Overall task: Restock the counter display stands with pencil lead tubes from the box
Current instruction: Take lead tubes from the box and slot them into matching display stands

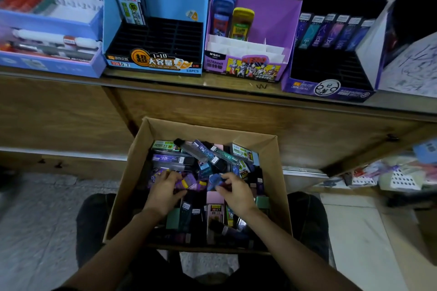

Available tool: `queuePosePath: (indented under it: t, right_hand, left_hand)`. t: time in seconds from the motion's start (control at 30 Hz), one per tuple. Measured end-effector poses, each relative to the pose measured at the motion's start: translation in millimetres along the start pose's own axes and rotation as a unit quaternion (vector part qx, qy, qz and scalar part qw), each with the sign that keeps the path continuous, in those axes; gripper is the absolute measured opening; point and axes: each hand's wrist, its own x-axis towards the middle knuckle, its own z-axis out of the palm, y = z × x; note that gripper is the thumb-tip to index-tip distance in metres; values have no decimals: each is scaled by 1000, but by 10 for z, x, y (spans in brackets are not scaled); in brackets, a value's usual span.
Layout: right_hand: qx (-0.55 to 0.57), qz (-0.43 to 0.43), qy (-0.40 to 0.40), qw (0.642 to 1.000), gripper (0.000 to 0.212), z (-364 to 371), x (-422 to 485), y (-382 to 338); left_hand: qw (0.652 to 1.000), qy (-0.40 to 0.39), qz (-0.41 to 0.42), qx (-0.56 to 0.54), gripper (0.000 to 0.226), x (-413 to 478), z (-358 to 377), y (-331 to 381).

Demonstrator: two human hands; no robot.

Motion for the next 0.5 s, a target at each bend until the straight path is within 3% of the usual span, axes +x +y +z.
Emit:
queuePosePath:
  t: [0.1, 0.2, 0.33, 0.5]
  right_hand:
    - [18, 11, -65, 998, 63, 13, 18, 32]
    - [16, 14, -111, 994, 68, -29, 7, 88]
    - [131, 3, -155, 979, 31, -78, -43, 87]
    - [96, -30, -204, 974, 14, -214, -55, 54]
  left_hand:
    - [1000, -2, -13, -17, 39, 4, 22, 27]
    - [999, -28, 2, -32, 34, 1, 5, 3]
    - [995, -20, 7, -98, 23, -61, -71, 11]
    - [981, 17, -13, -192, 18, -163, -150, 95]
